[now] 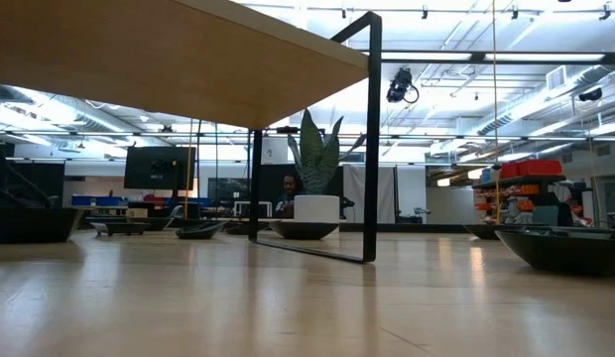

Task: Pick & Place Mini shaped plates
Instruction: Put the black distorted square plate on the shelf, then put the black leaf shaped plate on the shelf

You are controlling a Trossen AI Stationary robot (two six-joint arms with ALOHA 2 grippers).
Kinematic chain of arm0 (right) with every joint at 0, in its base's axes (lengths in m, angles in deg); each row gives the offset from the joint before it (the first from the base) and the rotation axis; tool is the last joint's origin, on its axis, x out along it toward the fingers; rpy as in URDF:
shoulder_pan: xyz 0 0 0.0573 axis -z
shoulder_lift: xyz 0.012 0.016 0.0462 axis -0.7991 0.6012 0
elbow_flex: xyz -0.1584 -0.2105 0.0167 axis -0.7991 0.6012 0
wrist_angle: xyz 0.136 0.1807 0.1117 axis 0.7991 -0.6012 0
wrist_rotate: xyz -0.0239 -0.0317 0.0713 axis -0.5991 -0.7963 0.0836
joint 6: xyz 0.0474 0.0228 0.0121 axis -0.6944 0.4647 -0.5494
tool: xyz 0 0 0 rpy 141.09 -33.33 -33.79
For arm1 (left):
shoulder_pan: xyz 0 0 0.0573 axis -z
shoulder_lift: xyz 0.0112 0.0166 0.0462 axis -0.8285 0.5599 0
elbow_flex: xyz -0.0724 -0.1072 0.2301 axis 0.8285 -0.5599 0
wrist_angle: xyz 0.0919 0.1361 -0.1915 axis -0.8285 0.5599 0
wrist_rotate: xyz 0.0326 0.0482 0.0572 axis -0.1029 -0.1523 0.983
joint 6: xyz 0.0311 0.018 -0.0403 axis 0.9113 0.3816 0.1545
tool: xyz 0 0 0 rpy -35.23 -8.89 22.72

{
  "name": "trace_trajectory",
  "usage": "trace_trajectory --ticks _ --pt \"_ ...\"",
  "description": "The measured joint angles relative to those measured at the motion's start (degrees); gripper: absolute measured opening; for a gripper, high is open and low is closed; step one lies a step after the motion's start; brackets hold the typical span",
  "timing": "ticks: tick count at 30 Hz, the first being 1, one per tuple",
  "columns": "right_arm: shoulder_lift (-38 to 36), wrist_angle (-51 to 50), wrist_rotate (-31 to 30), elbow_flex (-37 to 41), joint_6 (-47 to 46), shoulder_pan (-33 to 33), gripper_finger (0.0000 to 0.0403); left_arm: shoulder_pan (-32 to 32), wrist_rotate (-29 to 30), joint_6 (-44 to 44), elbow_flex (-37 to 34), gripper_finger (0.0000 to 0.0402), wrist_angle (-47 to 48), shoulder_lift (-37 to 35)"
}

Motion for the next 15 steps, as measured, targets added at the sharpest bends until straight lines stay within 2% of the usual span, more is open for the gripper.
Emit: trace_trajectory --ticks 9,15 --pt "0.00 0.00 0.00 0.00 0.00 -0.02 0.0002 -0.19 6.12 5.85 0.02 0.0015 0.00 -1.60" --pt "0.00 0.00 -0.01 0.00 -0.01 -0.02 0.0002 -2.61 6.34 7.53 0.08 0.0015 -0.54 -3.18"
